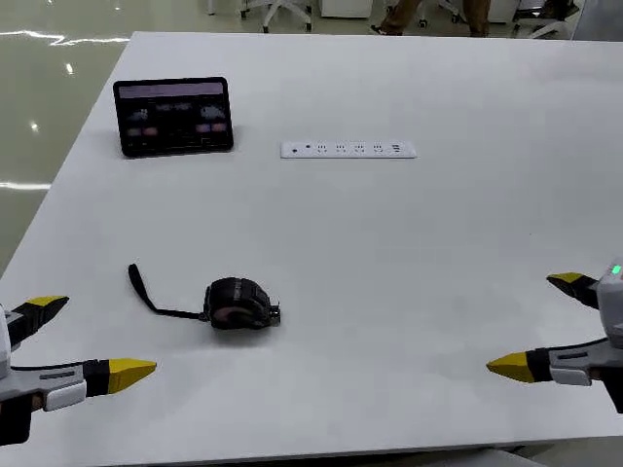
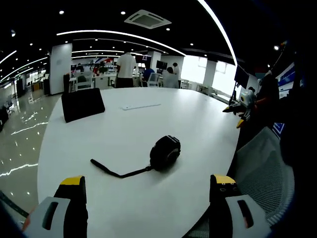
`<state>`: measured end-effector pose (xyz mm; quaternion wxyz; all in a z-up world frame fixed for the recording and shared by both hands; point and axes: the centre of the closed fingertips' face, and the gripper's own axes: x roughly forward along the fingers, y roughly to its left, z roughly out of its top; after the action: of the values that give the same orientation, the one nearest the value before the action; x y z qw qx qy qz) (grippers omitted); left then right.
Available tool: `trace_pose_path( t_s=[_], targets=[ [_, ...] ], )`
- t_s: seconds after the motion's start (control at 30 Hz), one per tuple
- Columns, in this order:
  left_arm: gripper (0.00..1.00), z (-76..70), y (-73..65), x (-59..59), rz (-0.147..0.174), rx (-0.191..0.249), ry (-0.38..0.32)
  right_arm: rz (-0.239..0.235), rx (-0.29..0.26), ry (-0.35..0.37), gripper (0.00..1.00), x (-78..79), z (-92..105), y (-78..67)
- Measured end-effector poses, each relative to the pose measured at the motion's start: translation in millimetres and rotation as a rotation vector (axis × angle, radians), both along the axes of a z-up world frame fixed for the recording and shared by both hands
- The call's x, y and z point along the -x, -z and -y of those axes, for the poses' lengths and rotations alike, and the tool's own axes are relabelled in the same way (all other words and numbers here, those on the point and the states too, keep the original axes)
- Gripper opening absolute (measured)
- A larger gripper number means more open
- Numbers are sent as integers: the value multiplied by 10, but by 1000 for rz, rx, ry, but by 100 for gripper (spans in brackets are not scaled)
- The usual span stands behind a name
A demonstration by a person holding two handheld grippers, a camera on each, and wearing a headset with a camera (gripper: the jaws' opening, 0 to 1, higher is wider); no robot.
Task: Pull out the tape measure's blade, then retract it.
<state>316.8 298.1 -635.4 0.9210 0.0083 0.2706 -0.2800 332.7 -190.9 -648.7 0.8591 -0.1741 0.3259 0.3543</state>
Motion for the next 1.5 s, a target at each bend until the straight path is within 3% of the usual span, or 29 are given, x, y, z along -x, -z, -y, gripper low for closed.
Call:
trace_pose_path(
  t_s=[0.1, 0.13, 0.23, 0.4, 0.47, 0.5, 0.53, 0.8, 0.97, 1.2, 1.5],
  targets=[
    [100, -54, -19, -8, 8, -12, -15, 2, 3, 20, 100, 32, 125, -38],
    [100, -71, -77, -24, 33, -13, -24, 2, 3, 25, 100, 47, 156, -59],
    [100, -45, -162, -53, 41, 17, -29, 9, 6, 31, 100, 60, 208, -102],
    [100, 33, -81, -70, 11, 16, -7, 11, 12, 42, 100, 55, 268, -103],
    [100, 71, -104, -82, 47, 4, 14, 11, 7, 42, 100, 75, 257, -110],
    [100, 71, -96, -79, 49, 4, 10, 9, 2, 44, 100, 82, 251, -109],
    [100, 71, -48, -60, 17, 13, 6, 8, 3, 41, 100, 97, 239, -88],
    [100, 31, 41, -1, -5, 10, -1, -20, -1, 28, 100, 177, 178, 20],
    [100, -22, -31, -26, 18, 6, -20, -11, -11, 40, 100, 151, 173, -23],
    [100, -29, 27, 3, -7, 12, -17, -16, -16, 43, 100, 163, 157, -15],
    [100, 7, 9, -3, -7, 16, -11, -19, -14, 43, 100, 149, 180, 0]
  ],
)
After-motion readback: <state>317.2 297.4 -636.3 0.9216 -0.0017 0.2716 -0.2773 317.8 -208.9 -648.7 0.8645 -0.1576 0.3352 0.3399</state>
